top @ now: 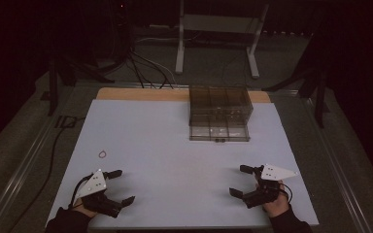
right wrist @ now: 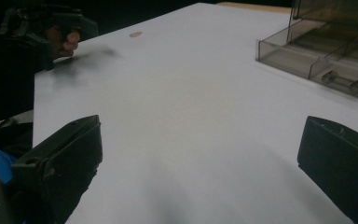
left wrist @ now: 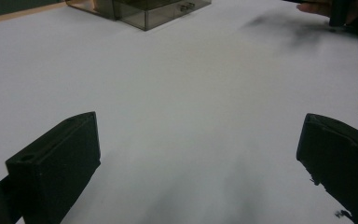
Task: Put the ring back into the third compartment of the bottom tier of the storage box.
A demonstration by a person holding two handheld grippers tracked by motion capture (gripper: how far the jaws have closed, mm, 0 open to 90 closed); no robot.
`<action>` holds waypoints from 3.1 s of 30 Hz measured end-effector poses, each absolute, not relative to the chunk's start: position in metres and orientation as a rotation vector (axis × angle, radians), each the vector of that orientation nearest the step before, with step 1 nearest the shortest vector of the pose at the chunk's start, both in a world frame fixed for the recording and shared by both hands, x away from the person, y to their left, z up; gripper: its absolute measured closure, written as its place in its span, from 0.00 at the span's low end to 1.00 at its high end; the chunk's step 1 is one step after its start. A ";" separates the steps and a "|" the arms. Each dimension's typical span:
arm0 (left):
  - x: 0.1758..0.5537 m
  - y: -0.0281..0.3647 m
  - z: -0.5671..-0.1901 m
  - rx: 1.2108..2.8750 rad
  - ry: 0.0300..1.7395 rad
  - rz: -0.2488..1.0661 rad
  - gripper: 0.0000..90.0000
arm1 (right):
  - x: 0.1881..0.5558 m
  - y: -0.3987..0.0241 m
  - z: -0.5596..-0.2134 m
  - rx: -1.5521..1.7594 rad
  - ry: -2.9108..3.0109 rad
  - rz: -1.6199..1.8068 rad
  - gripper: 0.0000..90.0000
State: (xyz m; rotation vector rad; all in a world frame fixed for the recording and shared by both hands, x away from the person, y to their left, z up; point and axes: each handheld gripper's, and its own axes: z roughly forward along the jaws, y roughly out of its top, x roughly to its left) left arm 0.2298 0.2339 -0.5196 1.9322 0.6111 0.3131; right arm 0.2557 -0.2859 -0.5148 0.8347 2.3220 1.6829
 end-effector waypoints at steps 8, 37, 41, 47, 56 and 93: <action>0.232 0.232 -0.520 1.953 0.600 0.291 0.01 | 0.255 -0.286 -0.514 0.838 2.340 1.682 0.00; 0.234 0.211 -0.499 2.004 0.464 0.191 0.01 | 0.253 -0.285 -0.511 0.846 2.318 1.715 0.00; 0.235 0.209 -0.495 2.001 0.454 0.189 0.01 | 0.252 -0.285 -0.511 0.846 2.315 1.717 0.00; 0.236 0.208 -0.488 1.987 0.442 0.206 0.01 | 0.252 -0.285 -0.511 0.849 2.317 1.720 0.00; 0.242 0.212 -0.484 1.941 0.457 0.215 0.01 | 0.253 -0.285 -0.511 0.857 2.313 1.721 0.00; 0.261 0.230 -0.466 1.886 0.519 0.305 0.01 | 0.253 -0.285 -0.512 0.864 2.313 1.724 0.00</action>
